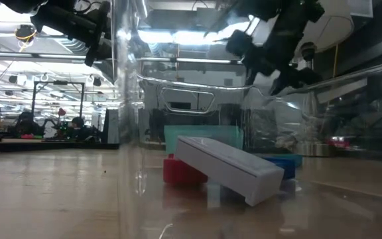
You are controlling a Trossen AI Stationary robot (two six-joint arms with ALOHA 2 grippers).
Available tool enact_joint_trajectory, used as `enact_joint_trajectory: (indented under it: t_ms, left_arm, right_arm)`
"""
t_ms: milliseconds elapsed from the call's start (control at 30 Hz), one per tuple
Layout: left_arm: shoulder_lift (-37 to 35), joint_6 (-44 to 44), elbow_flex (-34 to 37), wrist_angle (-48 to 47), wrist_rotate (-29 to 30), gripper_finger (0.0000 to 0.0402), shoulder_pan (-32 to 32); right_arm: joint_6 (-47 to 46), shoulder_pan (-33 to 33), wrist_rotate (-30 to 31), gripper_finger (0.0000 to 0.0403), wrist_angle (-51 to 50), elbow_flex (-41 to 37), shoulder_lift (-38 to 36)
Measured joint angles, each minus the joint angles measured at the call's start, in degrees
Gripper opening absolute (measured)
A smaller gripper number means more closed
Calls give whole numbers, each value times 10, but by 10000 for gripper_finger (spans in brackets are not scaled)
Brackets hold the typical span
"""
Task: Pick & Place Office items
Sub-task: Put the blue digital timer into the transparent bin
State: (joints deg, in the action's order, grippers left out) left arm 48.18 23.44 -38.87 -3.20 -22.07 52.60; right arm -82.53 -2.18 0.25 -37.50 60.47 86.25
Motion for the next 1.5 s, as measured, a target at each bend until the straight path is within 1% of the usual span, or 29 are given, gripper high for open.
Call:
enact_joint_trajectory:
  t_ms: [100, 167, 233, 300, 433, 567, 667, 733, 767, 900, 1000, 1133, 1233, 1367, 1500]
  left_arm:
    - [1, -4, 0, -1, -4, 203, 0]
    - [1, -5, 0, -1, -16, 203, 0]
    - [1, -11, 0, 0, -48, 203, 0]
    - [2, -24, 0, 0, -87, 203, 0]
    - [2, -48, 0, 0, -131, 203, 0]
    - [2, -52, 0, 1, -147, 203, 0]
    - [2, -67, 0, 9, -166, 203, 0]
    - [2, -68, 0, 18, -166, 203, 0]
    - [2, -68, 0, 23, -166, 203, 0]
    - [2, -68, 0, 36, -166, 203, 0]
    - [2, -69, 0, 39, -166, 203, 0]
    - [2, -71, 0, 38, -166, 203, 0]
    - [2, -72, 0, 38, -166, 203, 0]
    - [2, -80, 0, 38, -166, 203, 0]
    - [2, -83, 0, 38, -166, 203, 0]
  right_arm:
    - [-103, 34, -8, 191, 45, 0, 59]
    - [-154, 51, -30, 199, 66, 0, 101]
    - [-188, 60, -61, 210, 63, 10, 139]
    - [-202, 64, -80, 222, 51, 25, 166]
    - [-204, 68, -83, 241, 46, 65, 177]
    - [-171, 68, -80, 244, 46, 114, 176]
    - [-137, 68, -49, 238, 45, 131, 176]
    - [-120, 68, -22, 232, 46, 135, 176]
    - [-117, 66, -19, 228, 48, 137, 176]
    - [-100, 58, -34, 210, 51, 138, 176]
    - [-98, 54, -33, 202, 44, 138, 176]
    - [-151, 53, -25, 206, -32, 138, 176]
    - [-169, 54, -36, 224, -73, 138, 176]
    - [-183, 54, -44, 268, -108, 137, 176]
    - [-256, 62, -43, 315, -127, 107, 176]
